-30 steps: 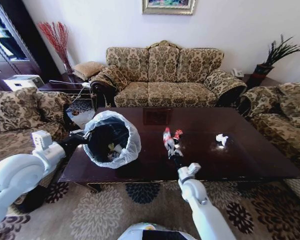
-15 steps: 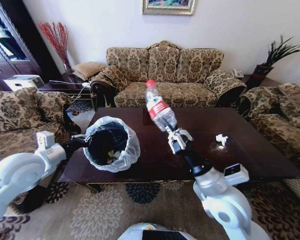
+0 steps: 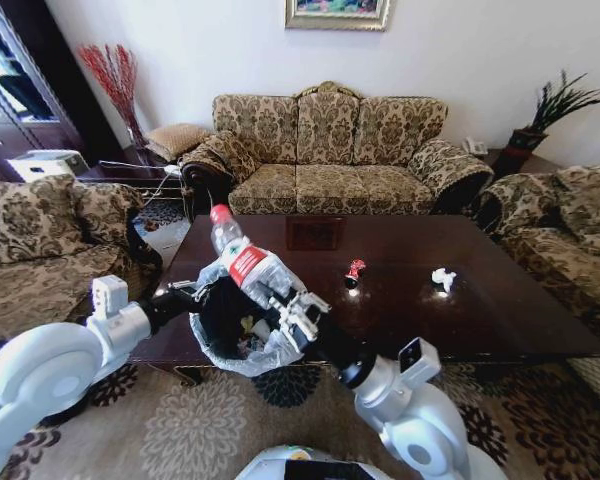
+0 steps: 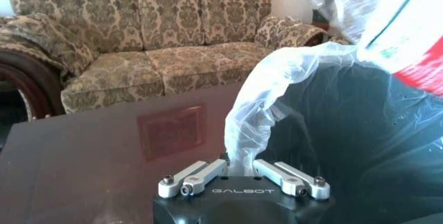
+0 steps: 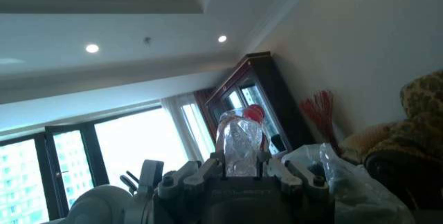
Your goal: Move to the front of the table and place the trash on the table into the trash bin.
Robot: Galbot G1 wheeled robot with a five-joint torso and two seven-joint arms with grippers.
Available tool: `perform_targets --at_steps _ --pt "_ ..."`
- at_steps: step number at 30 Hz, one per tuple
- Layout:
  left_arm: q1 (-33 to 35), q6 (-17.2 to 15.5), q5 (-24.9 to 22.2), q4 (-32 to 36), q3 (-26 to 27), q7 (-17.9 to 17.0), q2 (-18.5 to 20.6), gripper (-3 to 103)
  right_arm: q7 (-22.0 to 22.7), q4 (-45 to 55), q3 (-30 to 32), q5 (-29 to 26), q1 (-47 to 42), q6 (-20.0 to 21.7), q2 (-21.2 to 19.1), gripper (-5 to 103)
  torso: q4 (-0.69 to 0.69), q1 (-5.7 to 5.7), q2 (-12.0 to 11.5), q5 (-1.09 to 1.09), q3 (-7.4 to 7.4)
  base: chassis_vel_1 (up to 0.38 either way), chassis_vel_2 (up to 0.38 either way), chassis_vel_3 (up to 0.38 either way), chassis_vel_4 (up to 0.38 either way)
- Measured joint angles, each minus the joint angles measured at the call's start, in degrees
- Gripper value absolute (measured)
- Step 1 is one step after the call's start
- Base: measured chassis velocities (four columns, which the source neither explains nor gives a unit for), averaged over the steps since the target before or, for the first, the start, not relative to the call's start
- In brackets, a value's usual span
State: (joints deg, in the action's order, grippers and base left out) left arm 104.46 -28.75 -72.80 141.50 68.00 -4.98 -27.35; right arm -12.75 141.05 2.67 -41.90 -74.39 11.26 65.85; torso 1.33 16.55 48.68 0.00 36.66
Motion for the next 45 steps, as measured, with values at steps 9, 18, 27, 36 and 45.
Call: perform_targets --at_steps 9,18,27,36,45 --pt "0.5 0.0 0.4 0.9 0.2 -0.1 -1.0 2 -1.7 -0.5 0.4 1.1 -0.4 -0.5 0.0 52 0.00 0.00 0.0 0.00 0.00 0.000 0.000 0.000 0.000" --pt "1.7 0.0 1.8 1.1 0.4 -0.2 -2.7 2 -7.6 -1.5 3.1 3.1 -0.5 -7.2 0.3 80 0.00 0.00 0.0 0.00 0.00 0.000 0.000 0.000 0.000" --pt "0.6 1.2 4.9 -3.4 1.9 -0.1 -2.5 2 5.8 -4.3 12.7 3.2 -1.7 -15.4 0.8 100 0.00 0.00 0.0 0.00 0.00 0.000 0.000 0.000 0.000" --pt "-0.1 2.4 5.3 -5.9 1.9 -0.5 -2.2 2 18.2 -20.3 20.8 3.2 -0.2 -6.8 3.1 100 0.00 0.01 0.0 0.03 0.01 0.000 0.000 0.000 0.000" --pt "0.4 3.3 6.5 -5.1 0.5 0.2 -3.1 2 18.6 -30.5 17.3 6.9 5.3 -7.0 6.1 100 0.01 -0.01 0.0 -0.03 0.00 -0.079 -0.024 0.083 0.037"
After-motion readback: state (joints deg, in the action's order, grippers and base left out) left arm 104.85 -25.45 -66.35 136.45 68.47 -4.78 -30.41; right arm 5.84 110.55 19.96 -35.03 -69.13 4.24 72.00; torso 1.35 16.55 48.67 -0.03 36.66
